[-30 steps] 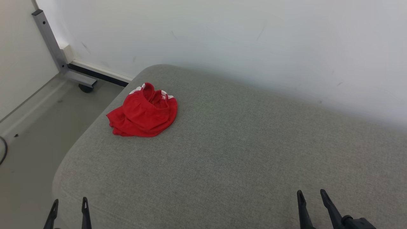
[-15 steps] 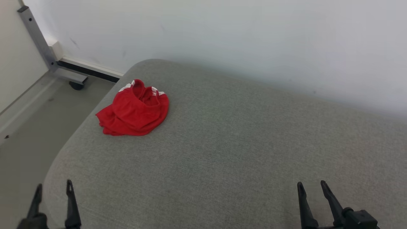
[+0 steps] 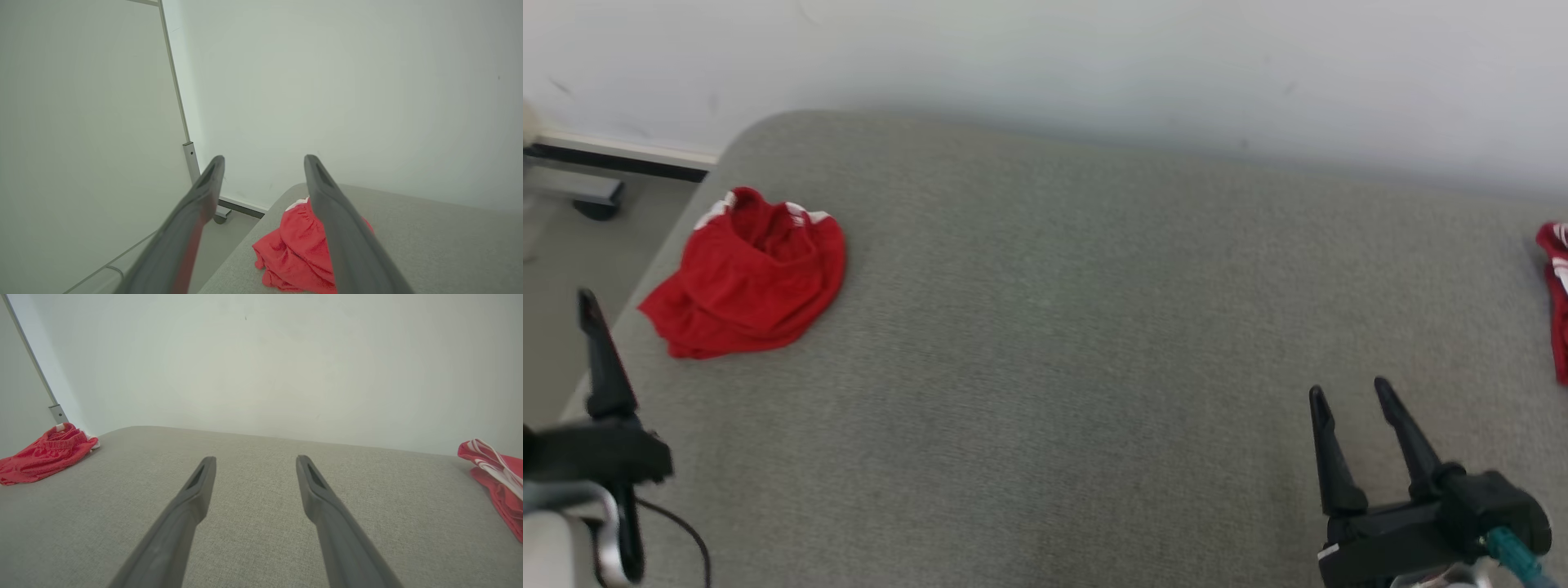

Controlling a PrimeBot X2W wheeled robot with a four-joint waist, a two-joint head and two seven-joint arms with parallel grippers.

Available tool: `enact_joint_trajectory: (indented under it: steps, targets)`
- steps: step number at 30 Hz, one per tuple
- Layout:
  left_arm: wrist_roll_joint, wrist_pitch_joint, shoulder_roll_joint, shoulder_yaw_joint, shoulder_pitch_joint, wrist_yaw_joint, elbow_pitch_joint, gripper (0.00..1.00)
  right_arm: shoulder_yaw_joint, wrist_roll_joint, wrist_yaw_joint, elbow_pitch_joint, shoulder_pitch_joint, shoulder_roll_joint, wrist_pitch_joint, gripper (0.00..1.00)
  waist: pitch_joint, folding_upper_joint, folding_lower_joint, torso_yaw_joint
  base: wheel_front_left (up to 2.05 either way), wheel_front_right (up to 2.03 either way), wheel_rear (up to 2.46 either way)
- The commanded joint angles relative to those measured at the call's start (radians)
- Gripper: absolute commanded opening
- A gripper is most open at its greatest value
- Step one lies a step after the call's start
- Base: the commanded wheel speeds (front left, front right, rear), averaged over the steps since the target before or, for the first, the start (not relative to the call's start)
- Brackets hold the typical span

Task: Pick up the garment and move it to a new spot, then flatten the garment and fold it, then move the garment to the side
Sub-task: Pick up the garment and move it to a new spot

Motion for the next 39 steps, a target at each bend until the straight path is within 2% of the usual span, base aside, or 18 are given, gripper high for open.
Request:
enact_joint_trajectory:
  steps: [1,10,17,21,24,32,35,36,37,39]
  targets:
    - [-0.006,-0.003,0.015,0.011,-0.036,0.002,0.009,1.0,-0.001,-0.009,-0.002,-0.015,-0.016,-0.008,0.006,1.0,0.104,-0.0001,-0.0001,-0.1,0.0,0.0,0.0]
    - [-0.025,-0.003,0.099,0.038,-0.265,-0.03,0.199,1.0,-0.038,-0.014,-0.002,-0.155,-0.043,-0.055,0.053,1.0,0.23,-0.0001,-0.0001,-0.185,0.0,0.0,0.0]
    - [-0.031,0.006,0.139,0.034,-0.385,-0.039,0.384,1.0,-0.056,-0.016,-0.002,-0.253,-0.045,-0.069,0.092,1.0,0.296,-0.0001,-0.0001,-0.212,0.0,0.0,0.0]
    - [-0.038,0.066,0.154,0.031,-0.443,-0.029,0.511,1.0,-0.067,-0.014,-0.002,-0.288,-0.04,-0.076,0.106,1.0,0.318,-0.0001,-0.0001,-0.214,0.0,0.0,0.0]
    - [-0.044,0.116,0.156,0.018,-0.477,-0.046,0.592,1.0,-0.07,-0.017,-0.002,-0.303,-0.036,-0.078,0.115,1.0,0.327,-0.0001,-0.0001,-0.214,0.0,0.0,0.0]
    - [-0.087,0.277,0.171,0.02,-0.537,-0.061,0.786,1.0,-0.068,-0.013,-0.002,-0.324,-0.036,-0.085,0.132,1.0,0.326,-0.0001,-0.0001,-0.219,0.0,0.0,0.0]
    - [-0.093,0.307,0.172,0.017,-0.549,-0.061,0.826,1.0,-0.069,-0.013,-0.002,-0.327,-0.031,-0.085,0.137,1.0,0.32,-0.0001,-0.0001,-0.221,0.0,0.0,0.0]
    - [-0.096,0.307,0.17,0.015,-0.553,-0.064,0.834,0.27,-0.068,-0.014,-0.002,-0.33,-0.031,-0.084,0.139,1.0,0.318,-0.0001,-0.0001,-0.222,0.0,0.0,0.0]
    - [-0.098,0.299,0.169,0.015,-0.557,-0.066,0.838,0.0,-0.068,-0.015,-0.002,-0.33,-0.032,-0.083,0.142,1.0,0.316,-0.0001,-0.0001,-0.222,0.0,0.0,0.0]
    - [-0.095,0.29,0.17,0.011,-0.557,-0.068,0.843,0.0,-0.066,-0.017,-0.002,-0.33,-0.032,-0.081,0.144,1.0,0.313,-0.0001,-0.0001,-0.222,0.0,0.0,0.0]
